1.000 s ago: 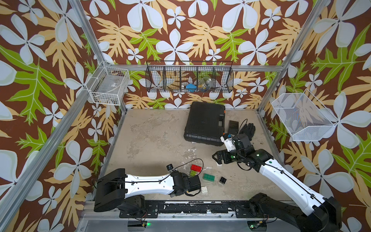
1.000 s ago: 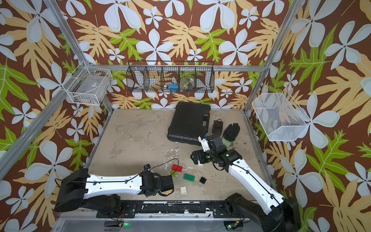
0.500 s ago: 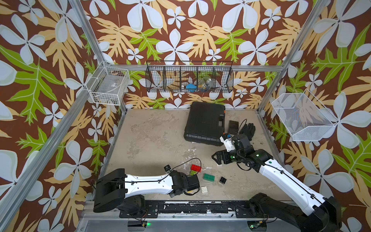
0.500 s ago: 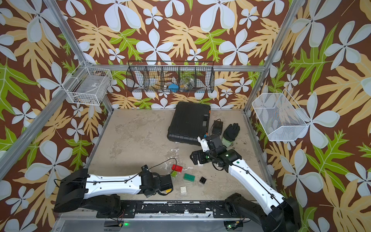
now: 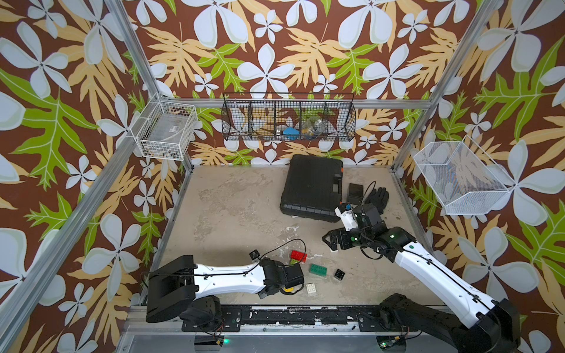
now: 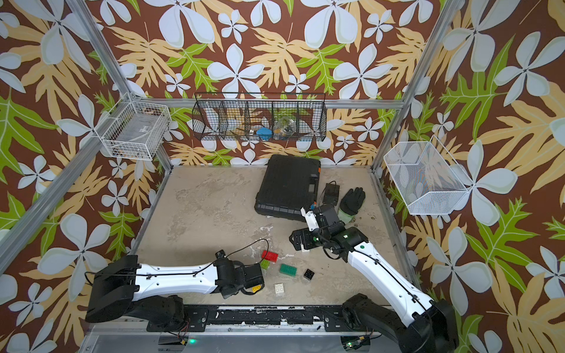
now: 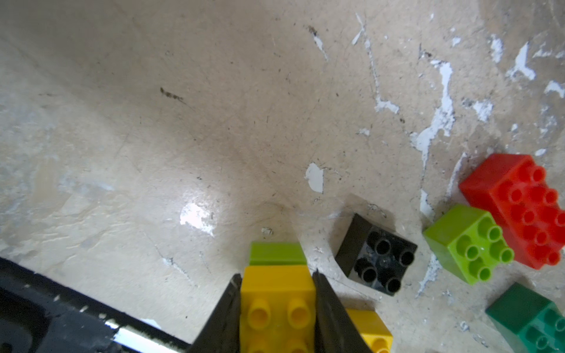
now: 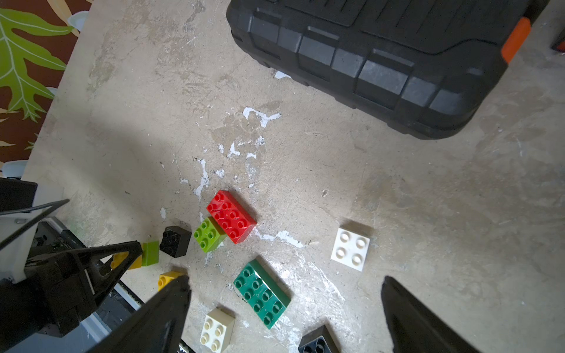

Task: Assemble a giraffe with lego
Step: Place the lego brick at the center of the board.

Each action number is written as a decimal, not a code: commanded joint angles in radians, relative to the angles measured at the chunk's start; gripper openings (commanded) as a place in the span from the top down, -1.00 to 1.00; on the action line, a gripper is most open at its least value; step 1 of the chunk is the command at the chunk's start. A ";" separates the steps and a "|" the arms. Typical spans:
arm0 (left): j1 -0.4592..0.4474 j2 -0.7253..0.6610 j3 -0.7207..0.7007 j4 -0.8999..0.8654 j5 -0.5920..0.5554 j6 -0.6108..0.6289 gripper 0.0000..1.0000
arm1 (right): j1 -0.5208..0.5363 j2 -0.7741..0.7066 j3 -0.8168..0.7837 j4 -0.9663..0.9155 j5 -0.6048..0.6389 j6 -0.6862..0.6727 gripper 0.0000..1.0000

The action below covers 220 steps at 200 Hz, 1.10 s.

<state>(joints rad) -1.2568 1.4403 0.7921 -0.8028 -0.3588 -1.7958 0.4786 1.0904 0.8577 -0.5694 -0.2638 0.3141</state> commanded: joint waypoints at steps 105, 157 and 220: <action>-0.008 0.043 -0.021 -0.005 0.054 0.059 1.00 | 0.002 0.014 0.003 0.029 0.012 -0.002 -1.00; -0.033 0.059 0.006 -0.039 0.061 0.030 1.00 | 0.002 0.016 0.000 0.032 0.014 -0.001 -0.99; -0.055 0.065 0.001 -0.010 0.060 -0.037 1.00 | 0.006 0.025 0.014 0.016 0.024 0.002 -0.99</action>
<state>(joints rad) -1.3003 1.4940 0.8104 -0.8207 -0.3958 -1.7973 0.4801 1.1118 0.8597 -0.5488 -0.2543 0.3145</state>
